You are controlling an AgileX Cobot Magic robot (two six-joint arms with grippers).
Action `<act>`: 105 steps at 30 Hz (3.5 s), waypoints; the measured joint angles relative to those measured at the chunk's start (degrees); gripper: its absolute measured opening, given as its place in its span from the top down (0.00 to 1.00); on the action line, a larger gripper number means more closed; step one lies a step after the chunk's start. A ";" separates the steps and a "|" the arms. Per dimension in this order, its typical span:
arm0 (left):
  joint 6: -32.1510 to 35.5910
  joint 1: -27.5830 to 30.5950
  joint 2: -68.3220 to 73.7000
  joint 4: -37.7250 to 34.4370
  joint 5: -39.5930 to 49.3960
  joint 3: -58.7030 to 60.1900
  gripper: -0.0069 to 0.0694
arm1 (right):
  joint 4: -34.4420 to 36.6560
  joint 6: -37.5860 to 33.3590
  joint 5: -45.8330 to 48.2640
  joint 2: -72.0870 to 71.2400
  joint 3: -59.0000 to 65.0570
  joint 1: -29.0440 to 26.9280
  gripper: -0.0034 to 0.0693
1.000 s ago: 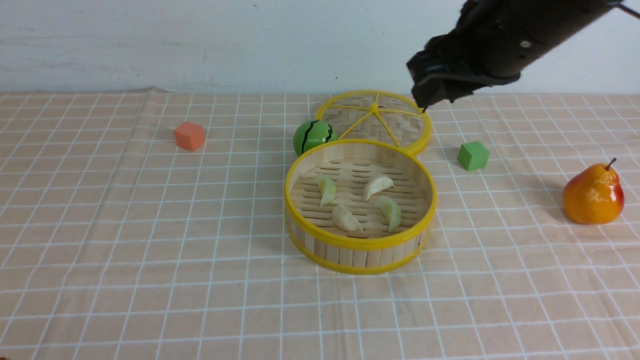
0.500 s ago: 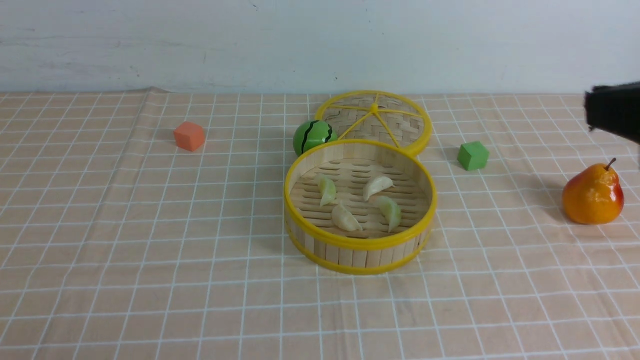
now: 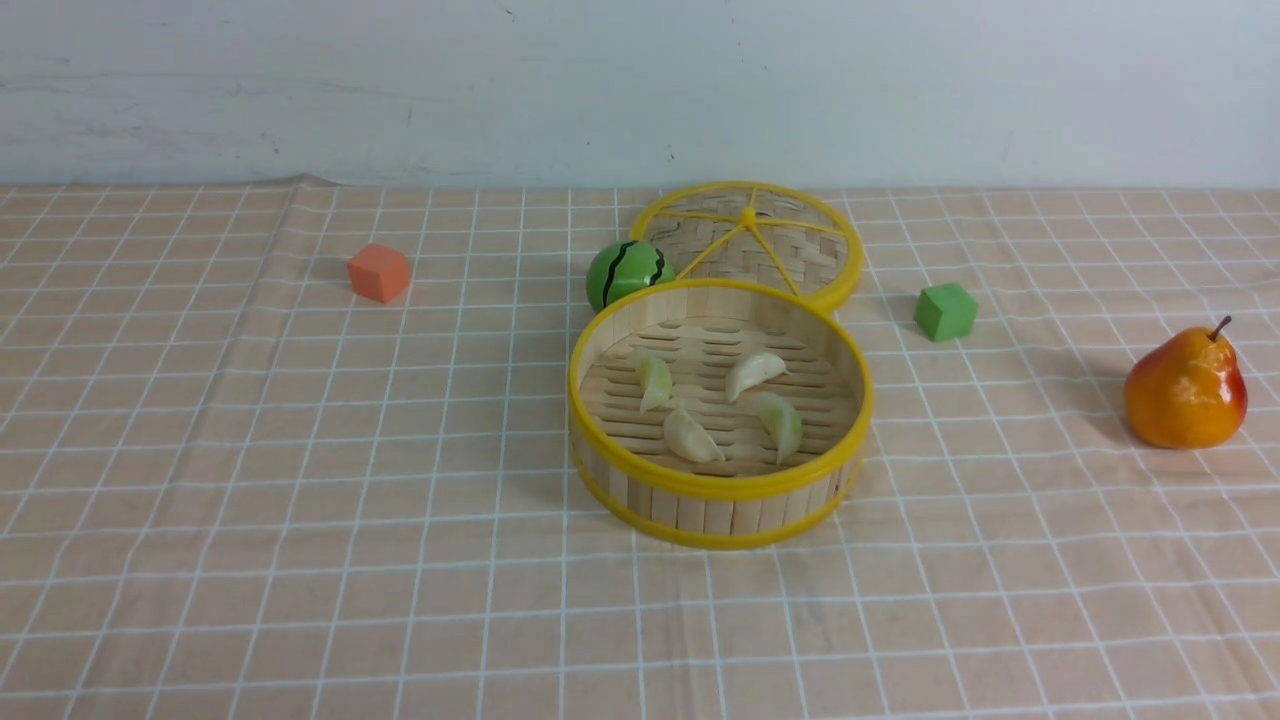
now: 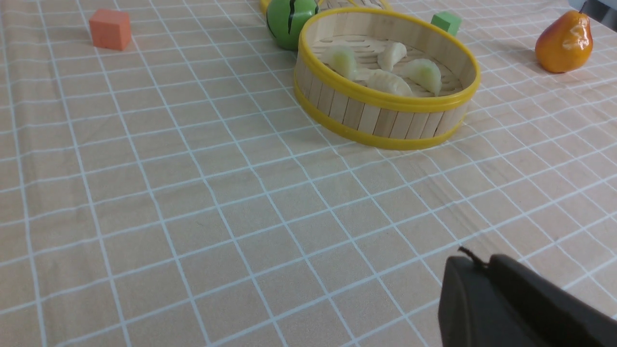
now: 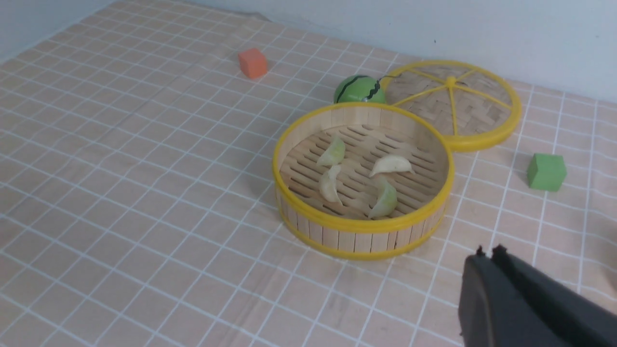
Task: Put the dumplings into the steamer on the table with the brown tablecloth.
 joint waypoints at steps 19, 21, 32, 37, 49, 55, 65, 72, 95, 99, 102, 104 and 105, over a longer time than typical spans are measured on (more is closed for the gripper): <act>0.00 0.00 0.00 -0.05 0.00 0.00 0.86 | 2.62 0.00 -18.01 -7.31 17.16 -2.06 0.97; 0.00 0.00 0.00 -0.05 0.00 0.00 0.86 | 1.46 0.00 -22.59 -12.15 23.80 -5.08 0.97; 0.00 0.00 0.00 -0.05 0.00 0.00 0.84 | -4.79 4.84 -24.46 -33.43 45.98 -23.27 0.97; 0.00 0.00 0.00 -0.05 0.00 0.00 0.84 | -6.98 9.44 -22.72 -34.87 51.60 -24.51 0.97; 0.00 0.00 0.00 -0.05 0.06 0.00 0.82 | -9.05 11.33 -20.06 -34.89 51.40 -24.51 0.97; 0.00 0.00 0.00 -0.05 0.06 0.00 0.82 | -9.05 11.40 -19.86 -34.89 51.37 -24.51 0.96; 0.00 0.00 0.00 -0.05 0.06 0.00 0.81 | -9.10 11.40 -19.86 -34.89 51.37 -24.51 0.95; 0.00 0.00 0.00 -0.05 0.06 0.00 0.80 | -9.05 11.40 -19.86 -34.89 51.37 -24.51 0.94; 0.00 31.71 -5.23 -1.65 -23.77 20.86 0.93 | -9.06 11.40 -19.82 -34.89 51.37 -24.51 0.91; 0.00 32.97 -5.23 -1.33 -20.81 21.60 0.93 | -9.06 11.40 -19.82 -34.89 51.37 -24.51 0.90; 0.00 33.03 -5.23 -1.33 -17.28 21.60 0.93 | -9.06 11.40 -19.82 -34.89 51.37 -24.51 0.89; 0.00 33.03 -5.23 -1.33 -16.77 21.60 0.93 | -9.06 11.40 -19.82 -34.89 51.37 -24.51 0.89; 0.00 33.03 -5.23 -1.33 -16.62 21.60 0.93 | -9.06 11.40 -19.82 -34.89 51.37 -24.51 0.89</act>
